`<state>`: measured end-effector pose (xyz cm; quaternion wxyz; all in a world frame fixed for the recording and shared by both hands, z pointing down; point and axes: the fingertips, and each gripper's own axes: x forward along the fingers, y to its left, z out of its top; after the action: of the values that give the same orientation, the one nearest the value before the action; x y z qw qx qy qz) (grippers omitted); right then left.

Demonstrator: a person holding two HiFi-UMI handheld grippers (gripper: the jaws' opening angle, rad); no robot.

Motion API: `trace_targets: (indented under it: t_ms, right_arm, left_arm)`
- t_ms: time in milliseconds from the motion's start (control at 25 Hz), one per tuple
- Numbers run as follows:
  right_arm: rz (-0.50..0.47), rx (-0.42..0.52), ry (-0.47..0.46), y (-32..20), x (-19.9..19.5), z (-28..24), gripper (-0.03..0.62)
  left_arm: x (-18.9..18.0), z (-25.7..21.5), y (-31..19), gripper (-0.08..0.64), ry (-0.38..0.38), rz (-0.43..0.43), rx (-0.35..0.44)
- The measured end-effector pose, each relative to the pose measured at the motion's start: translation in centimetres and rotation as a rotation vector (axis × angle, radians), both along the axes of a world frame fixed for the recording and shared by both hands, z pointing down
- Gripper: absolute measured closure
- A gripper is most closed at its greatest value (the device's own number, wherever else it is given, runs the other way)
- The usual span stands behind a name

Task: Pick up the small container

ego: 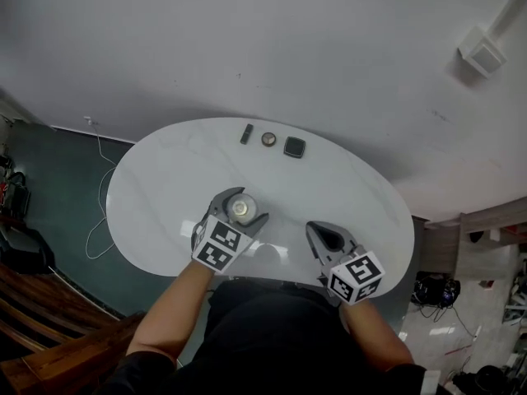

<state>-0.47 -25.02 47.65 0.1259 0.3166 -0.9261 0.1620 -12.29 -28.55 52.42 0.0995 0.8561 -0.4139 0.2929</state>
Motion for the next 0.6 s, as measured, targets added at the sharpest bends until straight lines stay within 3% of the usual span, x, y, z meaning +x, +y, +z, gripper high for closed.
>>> trace_targets:
  t_ms: [600]
  right_arm:
    - [-0.155, 0.043, 0.035, -0.4, -5.3, -1.1, 0.597]
  left_arm:
    - [-3.7, -2.8, 8.0, 0.212, -0.012, -0.046, -0.049]
